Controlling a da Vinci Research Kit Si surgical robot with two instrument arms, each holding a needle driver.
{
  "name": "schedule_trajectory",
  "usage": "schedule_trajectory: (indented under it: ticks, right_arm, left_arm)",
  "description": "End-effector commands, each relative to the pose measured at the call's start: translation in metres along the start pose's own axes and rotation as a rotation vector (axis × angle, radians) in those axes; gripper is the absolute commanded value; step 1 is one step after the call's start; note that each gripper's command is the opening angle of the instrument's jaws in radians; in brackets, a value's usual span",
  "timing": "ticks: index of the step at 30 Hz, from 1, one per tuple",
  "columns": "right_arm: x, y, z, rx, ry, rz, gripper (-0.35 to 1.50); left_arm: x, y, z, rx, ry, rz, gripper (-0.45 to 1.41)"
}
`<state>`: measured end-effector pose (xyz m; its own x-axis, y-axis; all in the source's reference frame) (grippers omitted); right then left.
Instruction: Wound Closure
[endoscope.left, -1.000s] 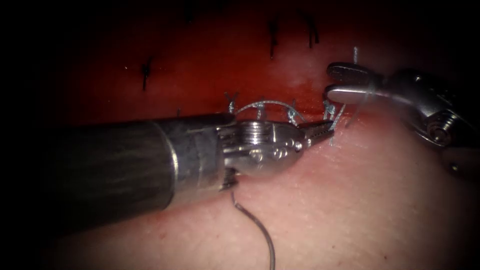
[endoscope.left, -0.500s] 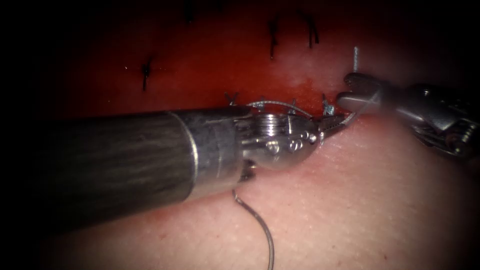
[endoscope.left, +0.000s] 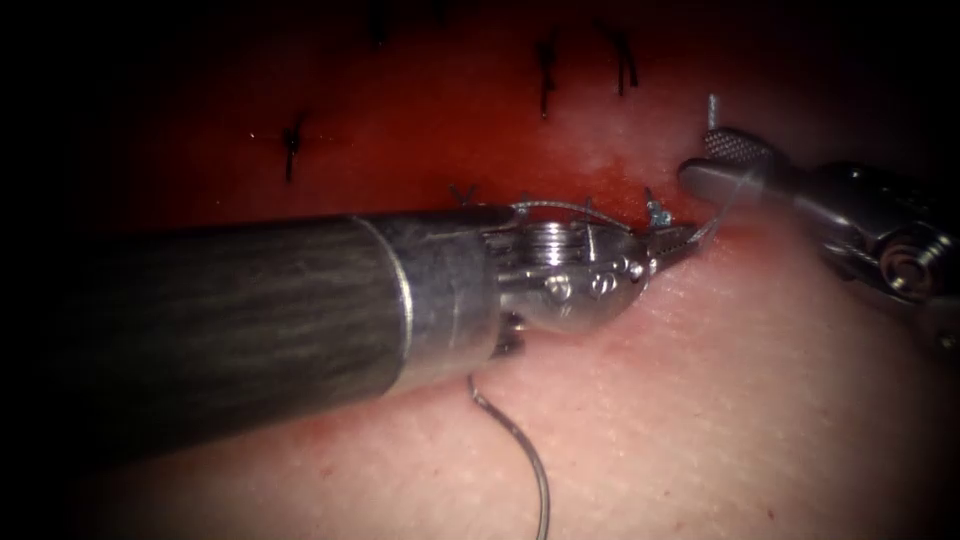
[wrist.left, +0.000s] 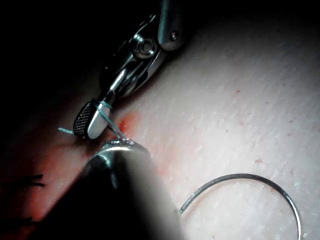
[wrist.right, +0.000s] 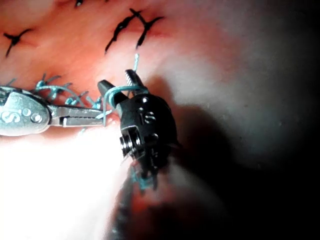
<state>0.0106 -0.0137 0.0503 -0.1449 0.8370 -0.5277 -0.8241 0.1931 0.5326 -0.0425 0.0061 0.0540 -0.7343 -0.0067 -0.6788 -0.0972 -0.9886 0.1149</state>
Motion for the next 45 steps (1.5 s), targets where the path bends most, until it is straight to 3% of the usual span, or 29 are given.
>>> schedule_trajectory:
  ticks: [1,17,26,33,35,37,41,45]
  right_arm:
    - [-0.0002,-0.0001,0.0009,-0.002,-0.001,0.014,0.59]
    - [-0.0012,0.0009,0.0022,-0.005,-0.035,0.096,0.99]
    - [-0.0011,0.0004,0.0033,-0.008,-0.036,0.111,0.88]
    - [-0.0009,0.0007,0.0037,-0.011,-0.035,0.112,0.61]
    - [-0.0008,0.0006,0.0037,-0.013,-0.035,0.113,0.32]
    - [-0.0008,0.0004,0.0036,-0.013,-0.041,0.172,-0.35]
    - [-0.001,0.0001,0.0031,-0.056,-0.097,0.164,-0.35]
    - [-0.0009,-0.0006,0.0023,-0.053,-0.073,0.176,-0.35]
  left_arm:
    - [0.0002,-0.0003,0.0007,0.002,0.001,0.001,-0.45]
    - [0.0007,-0.0007,0.0013,0.002,0.006,-0.005,-0.45]
    - [0.0006,-0.0007,0.0012,0.001,0.007,-0.004,-0.45]
    - [0.0006,-0.0007,0.0012,-0.002,0.005,-0.004,-0.45]
    - [0.0006,-0.0007,0.0012,-0.005,0.004,-0.003,-0.45]
    - [0.0005,-0.0007,0.0012,-0.005,0.005,-0.003,-0.45]
    - [0.0004,-0.0009,0.001,-0.007,0.007,-0.004,-0.45]
    - [0.0,-0.002,0.0003,-0.016,0.015,-0.01,-0.45]
